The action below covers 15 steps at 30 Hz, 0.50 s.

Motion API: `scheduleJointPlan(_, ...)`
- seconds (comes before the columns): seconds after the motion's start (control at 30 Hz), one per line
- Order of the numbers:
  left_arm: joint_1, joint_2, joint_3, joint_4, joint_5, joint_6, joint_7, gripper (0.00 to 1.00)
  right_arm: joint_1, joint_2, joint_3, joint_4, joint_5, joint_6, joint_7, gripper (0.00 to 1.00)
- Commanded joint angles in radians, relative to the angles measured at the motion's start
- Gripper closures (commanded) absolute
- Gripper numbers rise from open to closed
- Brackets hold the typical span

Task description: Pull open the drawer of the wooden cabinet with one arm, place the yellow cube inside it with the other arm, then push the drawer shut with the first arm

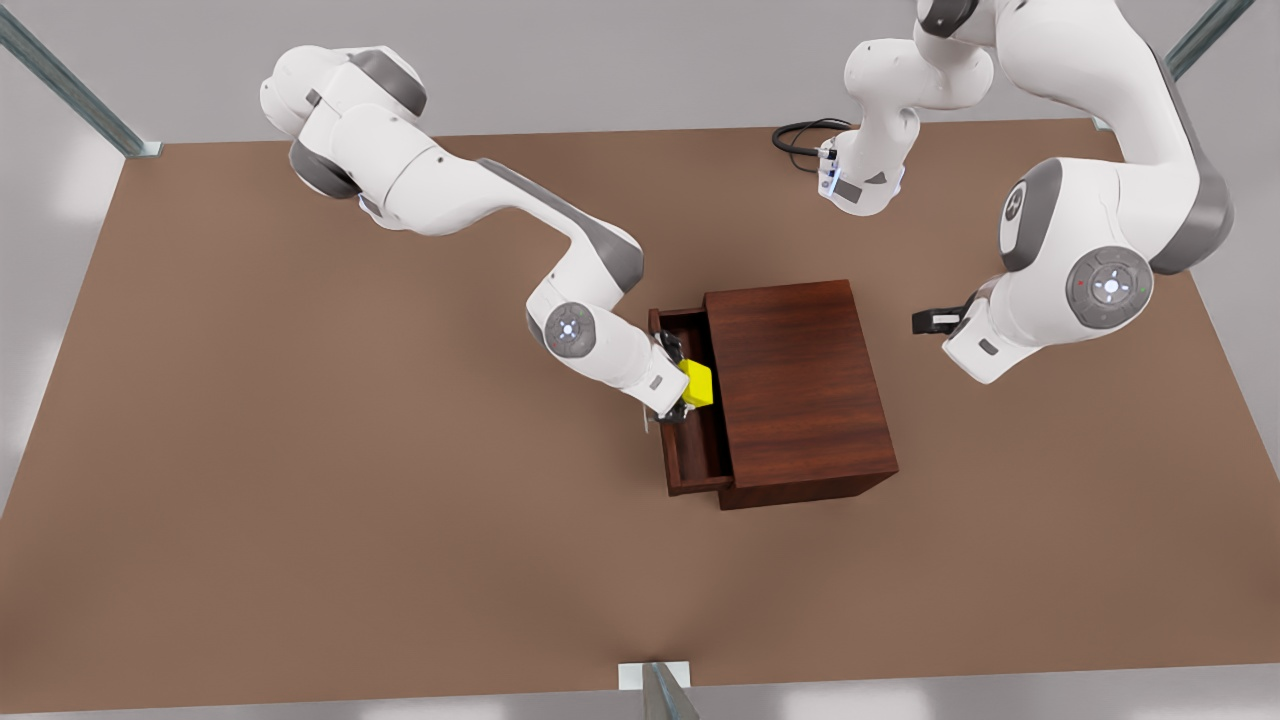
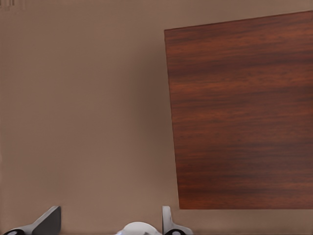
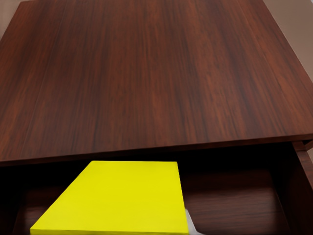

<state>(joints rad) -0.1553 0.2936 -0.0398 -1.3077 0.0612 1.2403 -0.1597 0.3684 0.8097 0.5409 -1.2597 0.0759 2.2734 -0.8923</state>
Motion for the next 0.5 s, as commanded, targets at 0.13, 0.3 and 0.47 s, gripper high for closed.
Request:
scheduleJointPlan(0.13,-0.001,-0.001,0.000,0.001,0.003,-0.001,0.104,0.00,0.012,0.014,-0.001,0.000,-0.004,0.003,-0.007,0.38)
scheduleJointPlan(0.3,-0.001,0.001,0.000,0.001,0.005,0.001,0.103,0.00,0.017,0.016,-0.001,0.000,-0.002,0.003,-0.005,0.00)
scheduleJointPlan(0.47,-0.009,0.006,-0.003,0.016,0.003,0.001,0.088,0.08,0.015,0.010,-0.001,0.005,-0.002,-0.002,-0.007,0.00)
